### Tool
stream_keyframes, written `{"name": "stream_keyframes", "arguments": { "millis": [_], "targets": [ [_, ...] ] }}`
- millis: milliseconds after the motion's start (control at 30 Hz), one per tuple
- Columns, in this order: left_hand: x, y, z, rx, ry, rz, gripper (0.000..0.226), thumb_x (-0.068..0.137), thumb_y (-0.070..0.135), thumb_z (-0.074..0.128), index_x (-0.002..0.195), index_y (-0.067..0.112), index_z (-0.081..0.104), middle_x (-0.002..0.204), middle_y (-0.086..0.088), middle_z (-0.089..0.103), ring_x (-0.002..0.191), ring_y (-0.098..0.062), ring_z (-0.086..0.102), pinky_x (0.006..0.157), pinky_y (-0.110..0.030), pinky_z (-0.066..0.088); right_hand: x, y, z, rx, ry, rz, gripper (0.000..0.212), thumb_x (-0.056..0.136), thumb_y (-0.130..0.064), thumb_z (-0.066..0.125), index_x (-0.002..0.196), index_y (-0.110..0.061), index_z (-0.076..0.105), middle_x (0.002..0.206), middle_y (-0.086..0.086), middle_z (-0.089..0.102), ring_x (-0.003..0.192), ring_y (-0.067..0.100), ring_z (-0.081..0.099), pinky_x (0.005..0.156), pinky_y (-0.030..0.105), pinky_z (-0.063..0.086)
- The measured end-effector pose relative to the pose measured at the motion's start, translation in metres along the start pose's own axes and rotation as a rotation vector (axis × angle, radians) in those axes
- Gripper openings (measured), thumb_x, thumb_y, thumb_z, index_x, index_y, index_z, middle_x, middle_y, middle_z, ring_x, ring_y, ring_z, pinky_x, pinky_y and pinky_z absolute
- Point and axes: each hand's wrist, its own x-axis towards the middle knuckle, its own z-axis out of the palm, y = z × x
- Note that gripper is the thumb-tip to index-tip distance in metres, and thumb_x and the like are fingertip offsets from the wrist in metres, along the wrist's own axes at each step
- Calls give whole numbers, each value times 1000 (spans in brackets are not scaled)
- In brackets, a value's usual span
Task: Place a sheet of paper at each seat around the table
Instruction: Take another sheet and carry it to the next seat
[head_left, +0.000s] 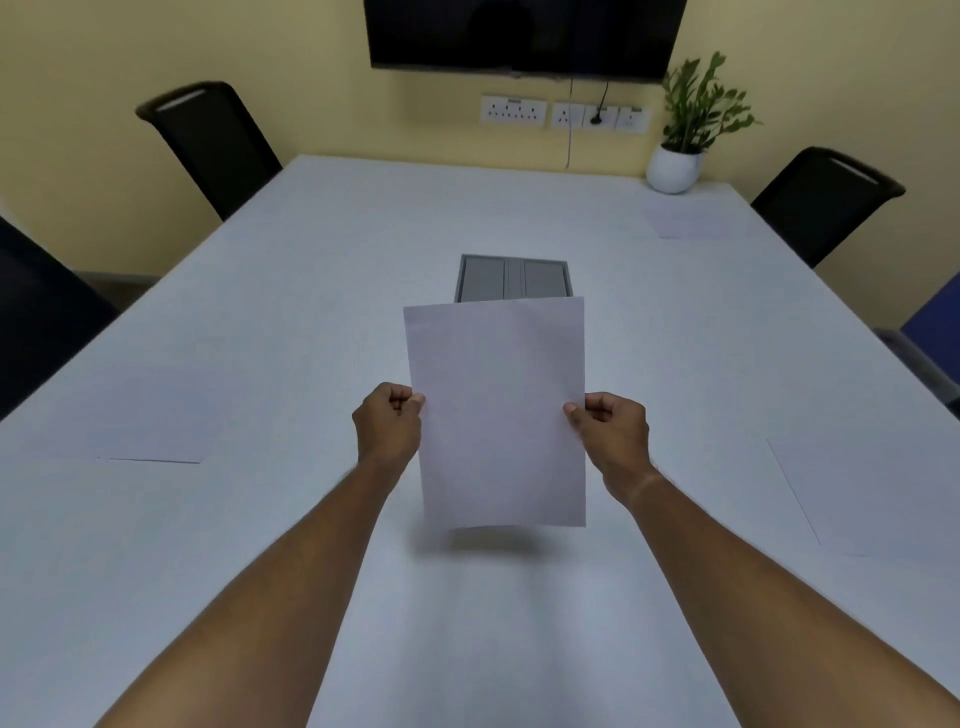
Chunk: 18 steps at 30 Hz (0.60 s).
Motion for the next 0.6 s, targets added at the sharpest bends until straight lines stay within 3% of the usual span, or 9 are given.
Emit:
{"name": "stream_keyframes", "arguments": {
  "millis": [233,367,500,600],
  "targets": [
    [-9,47,-58,-30,117,127,3,90,14,67,89,13,64,82,2,63,74,-8,59,65,-15,44,-16,-46,14,-5,-51,-116,2,88,-13,74,87,-14,74,86,0,74,80,17,70,71,21,54],
    [-20,67,-92,-24,206,180,5,90,14,67,88,15,63,82,3,63,73,-6,59,64,-12,43,-25,-72,24,11,-88,-195,15,85,-13,76,76,-23,69,82,3,72,76,16,66,80,32,59],
    [-36,80,-126,-12,301,190,5,90,16,67,88,14,63,85,-2,66,80,-16,63,74,-25,52,-37,-96,36,52,-186,-229,6,85,-12,76,90,-7,75,91,11,75,86,24,71,88,41,59],
    [-52,85,-152,21,376,189,5,91,17,66,89,14,64,89,-4,67,83,-18,63,76,-28,53,-52,-110,45,65,-252,-267,10,85,-11,76,78,-17,72,84,6,74,81,21,71,85,42,61]
  ]
}}
